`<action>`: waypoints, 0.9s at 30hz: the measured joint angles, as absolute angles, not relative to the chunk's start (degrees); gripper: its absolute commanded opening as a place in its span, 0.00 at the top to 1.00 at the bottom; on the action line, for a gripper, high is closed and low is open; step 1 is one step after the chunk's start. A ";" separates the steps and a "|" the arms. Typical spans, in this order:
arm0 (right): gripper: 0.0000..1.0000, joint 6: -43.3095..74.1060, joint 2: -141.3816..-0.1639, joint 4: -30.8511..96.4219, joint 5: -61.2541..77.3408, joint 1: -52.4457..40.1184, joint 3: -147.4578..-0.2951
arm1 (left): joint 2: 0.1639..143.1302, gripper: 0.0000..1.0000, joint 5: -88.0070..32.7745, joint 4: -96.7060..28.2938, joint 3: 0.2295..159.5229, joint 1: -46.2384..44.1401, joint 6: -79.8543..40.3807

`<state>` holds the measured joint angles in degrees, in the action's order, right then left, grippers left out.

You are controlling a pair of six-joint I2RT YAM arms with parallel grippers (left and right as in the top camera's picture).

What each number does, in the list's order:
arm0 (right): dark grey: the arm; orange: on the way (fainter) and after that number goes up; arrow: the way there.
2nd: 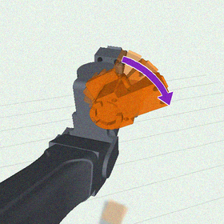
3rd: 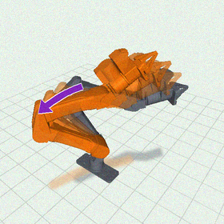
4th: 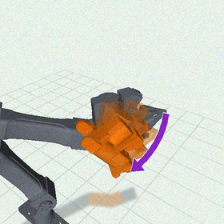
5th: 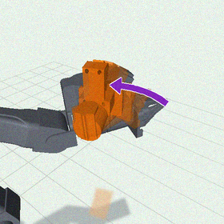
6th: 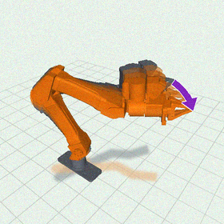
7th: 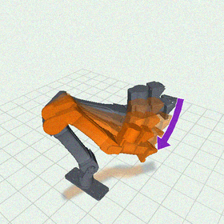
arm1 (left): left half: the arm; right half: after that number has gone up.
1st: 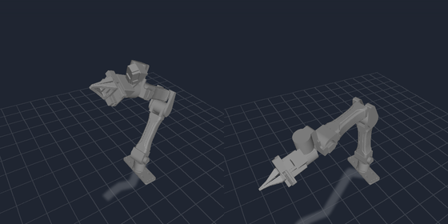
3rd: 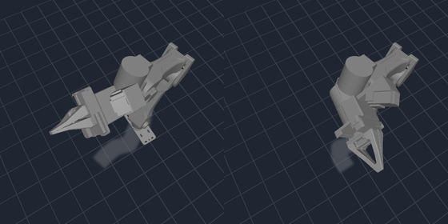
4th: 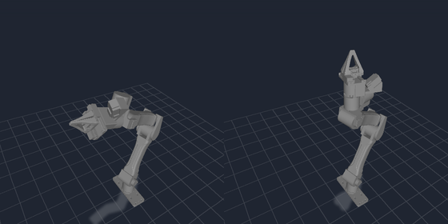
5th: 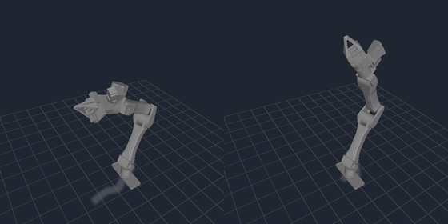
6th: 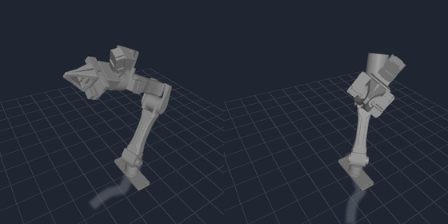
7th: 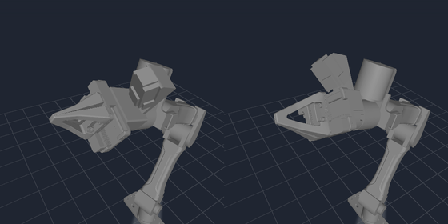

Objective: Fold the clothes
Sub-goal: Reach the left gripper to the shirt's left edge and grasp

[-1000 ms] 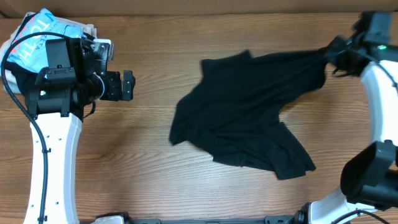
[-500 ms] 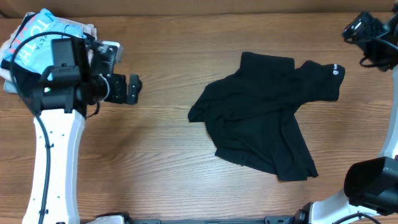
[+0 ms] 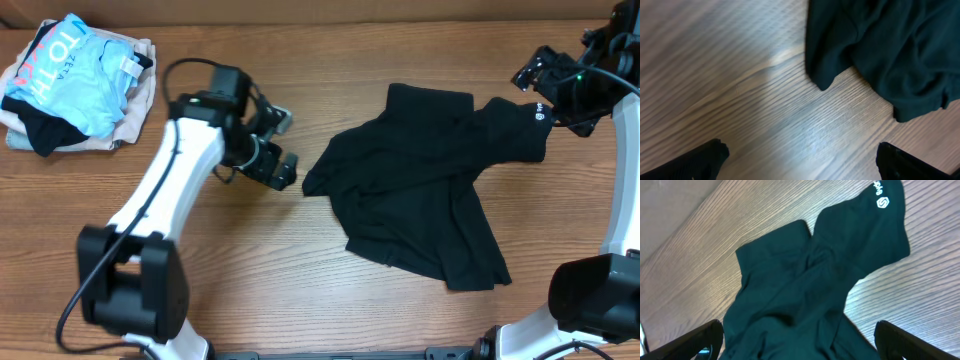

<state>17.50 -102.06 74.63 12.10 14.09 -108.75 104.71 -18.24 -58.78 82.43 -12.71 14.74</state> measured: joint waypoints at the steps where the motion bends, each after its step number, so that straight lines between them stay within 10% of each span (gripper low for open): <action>1: 0.00 17.30 -102.06 74.72 12.10 13.82 -108.75 | 105.75 0.03 -18.20 -58.26 82.43 -13.34 15.00; 27: 0.00 14.94 -102.10 74.11 12.25 13.34 -102.50 | 116.07 0.42 -16.93 -43.20 82.21 -21.74 15.03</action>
<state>14.94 -102.10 74.11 12.25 13.34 -102.50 116.07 -16.93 -43.20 82.21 -21.74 15.03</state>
